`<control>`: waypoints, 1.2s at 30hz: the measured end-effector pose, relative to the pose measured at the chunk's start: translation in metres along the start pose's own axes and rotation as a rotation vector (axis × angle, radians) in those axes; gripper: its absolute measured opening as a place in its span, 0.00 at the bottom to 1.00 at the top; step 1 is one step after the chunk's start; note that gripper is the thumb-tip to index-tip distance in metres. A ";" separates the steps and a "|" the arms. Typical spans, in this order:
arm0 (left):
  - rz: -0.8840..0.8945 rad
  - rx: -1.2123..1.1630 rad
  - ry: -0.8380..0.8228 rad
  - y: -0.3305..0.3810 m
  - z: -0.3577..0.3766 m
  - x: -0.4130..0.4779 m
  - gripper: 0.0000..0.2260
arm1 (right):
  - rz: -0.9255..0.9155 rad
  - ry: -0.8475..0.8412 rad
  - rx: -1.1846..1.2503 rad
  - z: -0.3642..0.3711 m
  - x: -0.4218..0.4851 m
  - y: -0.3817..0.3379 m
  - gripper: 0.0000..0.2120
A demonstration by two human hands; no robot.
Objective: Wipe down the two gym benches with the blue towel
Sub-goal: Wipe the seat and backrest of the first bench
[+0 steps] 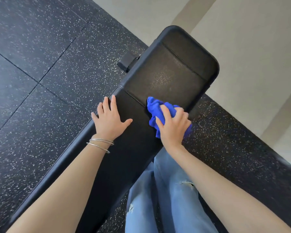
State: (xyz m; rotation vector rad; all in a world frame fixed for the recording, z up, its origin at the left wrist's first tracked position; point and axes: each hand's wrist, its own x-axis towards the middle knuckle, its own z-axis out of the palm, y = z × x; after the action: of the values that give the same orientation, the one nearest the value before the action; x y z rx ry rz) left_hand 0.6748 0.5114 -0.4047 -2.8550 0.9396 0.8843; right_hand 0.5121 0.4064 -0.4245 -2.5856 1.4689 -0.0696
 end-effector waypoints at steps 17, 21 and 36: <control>0.047 0.016 0.002 -0.023 0.014 -0.026 0.46 | 0.307 -0.105 -0.080 -0.016 0.127 0.020 0.18; 0.038 -0.021 0.008 -0.027 0.009 -0.027 0.45 | 0.269 -0.027 -0.035 -0.010 0.056 0.016 0.19; -0.075 -0.172 0.032 -0.026 -0.004 0.000 0.40 | -0.904 -0.049 -0.051 -0.004 0.033 0.067 0.13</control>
State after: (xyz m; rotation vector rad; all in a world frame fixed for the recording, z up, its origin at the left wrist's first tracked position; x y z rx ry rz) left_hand 0.6911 0.5318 -0.4057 -3.0332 0.7901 0.9590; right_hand 0.4723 0.3442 -0.4333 -3.0241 0.1909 -0.0751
